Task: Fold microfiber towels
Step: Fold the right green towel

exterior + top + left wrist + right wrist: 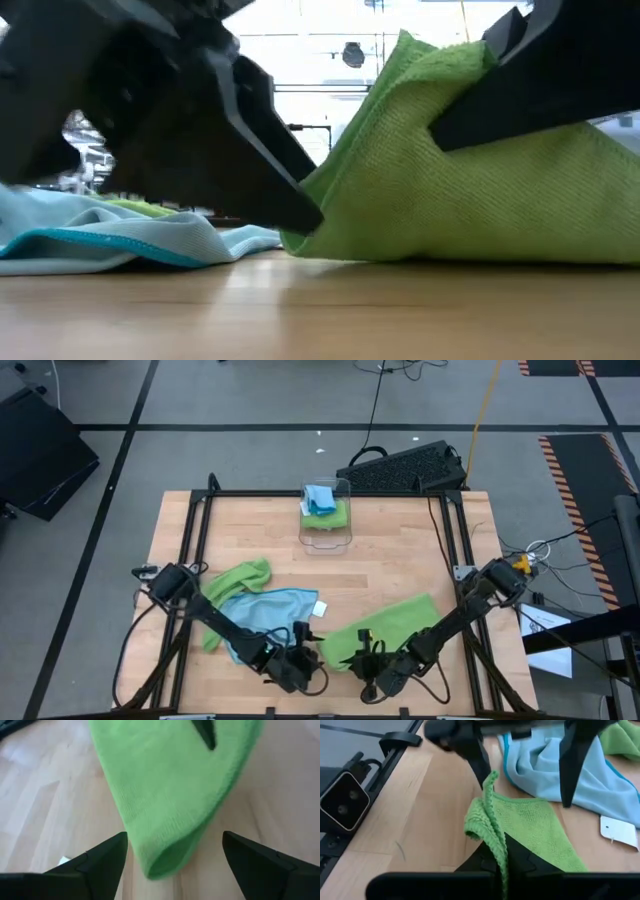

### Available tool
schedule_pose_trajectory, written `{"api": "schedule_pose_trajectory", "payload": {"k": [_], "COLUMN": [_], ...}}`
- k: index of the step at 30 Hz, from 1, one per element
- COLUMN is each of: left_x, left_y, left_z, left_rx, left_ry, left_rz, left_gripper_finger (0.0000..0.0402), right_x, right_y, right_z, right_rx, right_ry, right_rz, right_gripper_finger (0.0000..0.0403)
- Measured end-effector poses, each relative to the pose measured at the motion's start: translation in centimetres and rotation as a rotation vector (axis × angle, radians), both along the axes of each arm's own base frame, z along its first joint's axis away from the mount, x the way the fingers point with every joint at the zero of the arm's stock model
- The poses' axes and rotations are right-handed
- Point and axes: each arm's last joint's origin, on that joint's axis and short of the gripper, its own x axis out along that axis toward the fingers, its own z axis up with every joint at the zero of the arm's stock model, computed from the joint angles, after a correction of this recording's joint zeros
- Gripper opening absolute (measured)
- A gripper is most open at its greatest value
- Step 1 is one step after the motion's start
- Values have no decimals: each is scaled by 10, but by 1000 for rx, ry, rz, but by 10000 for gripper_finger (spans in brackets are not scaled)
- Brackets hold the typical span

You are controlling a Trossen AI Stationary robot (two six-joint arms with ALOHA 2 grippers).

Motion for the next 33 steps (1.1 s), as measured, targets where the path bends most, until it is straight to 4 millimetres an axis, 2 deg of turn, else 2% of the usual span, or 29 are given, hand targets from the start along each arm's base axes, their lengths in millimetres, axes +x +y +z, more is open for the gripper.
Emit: {"api": "schedule_pose_trajectory", "payload": {"k": [6,13,17,25,29,33], "left_x": [3,6,5,2,2,5], "left_y": [1,7,8,-1,-1,2], "left_z": [-20,-20,-22,-21,-21,-22], "left_rx": [32,7,9,34,17,-2], "left_ry": [4,-36,-22,0,8,17], "left_rz": [41,142,151,49,41,43], "left_gripper_finger": [299,267,204,18,13,6], "right_x": [-1,-1,-1,-2,-2,-5], "right_y": [-1,-2,-2,-2,0,4], "right_z": [6,7,7,6,6,6], "right_rx": [7,6,13,45,67,32], "right_ry": [-8,-4,0,6,26,20], "right_rz": [0,-2,-11,-22,13,50], "right_gripper_finger": [2,2,2,3,23,63]}}
